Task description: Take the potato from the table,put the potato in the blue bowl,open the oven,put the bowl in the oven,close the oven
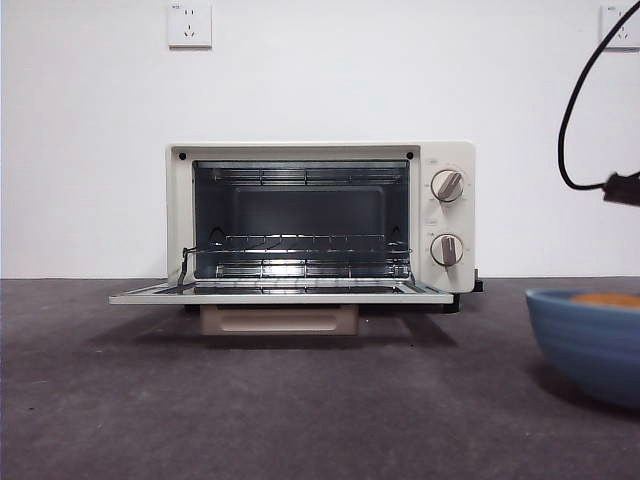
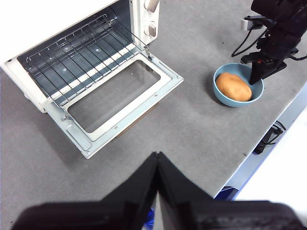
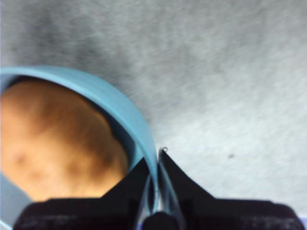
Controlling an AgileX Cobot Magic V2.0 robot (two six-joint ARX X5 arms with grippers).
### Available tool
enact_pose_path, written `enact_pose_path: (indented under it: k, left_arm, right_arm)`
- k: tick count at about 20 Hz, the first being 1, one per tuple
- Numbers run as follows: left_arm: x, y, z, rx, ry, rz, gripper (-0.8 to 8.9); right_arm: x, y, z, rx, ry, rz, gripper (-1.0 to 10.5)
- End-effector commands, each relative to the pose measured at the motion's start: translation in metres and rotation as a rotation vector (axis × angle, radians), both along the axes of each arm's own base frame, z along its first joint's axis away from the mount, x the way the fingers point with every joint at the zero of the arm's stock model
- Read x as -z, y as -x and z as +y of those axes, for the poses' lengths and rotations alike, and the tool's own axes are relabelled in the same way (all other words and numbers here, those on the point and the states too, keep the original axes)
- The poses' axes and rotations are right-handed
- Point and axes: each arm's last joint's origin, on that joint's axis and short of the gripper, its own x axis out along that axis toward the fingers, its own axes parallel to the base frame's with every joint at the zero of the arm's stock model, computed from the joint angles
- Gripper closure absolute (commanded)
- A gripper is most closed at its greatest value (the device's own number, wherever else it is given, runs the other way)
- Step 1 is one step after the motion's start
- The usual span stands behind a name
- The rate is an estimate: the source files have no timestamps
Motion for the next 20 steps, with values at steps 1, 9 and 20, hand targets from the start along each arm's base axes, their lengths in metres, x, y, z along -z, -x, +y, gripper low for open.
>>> enact_pose_path:
  k: [1,9,20]
  left_arm:
    - [0.0,0.0,0.0,0.002,-0.006,-0.009,8.19]
    - [-0.001,0.002,0.002,0.005,-0.005,-0.017,8.19]
    - [-0.006,0.021,0.013,0.005,0.026,-0.068,8.19]
  right_arm:
    - [-0.024,-0.01,0.005,0.032,-0.043,-0.047,9.6]
    - [-0.144,-0.038,0.069,0.032,-0.097,-0.303,9.6]
    - [-0.127,-0.133,0.152,0.042,-0.062,-0.139,9.6]
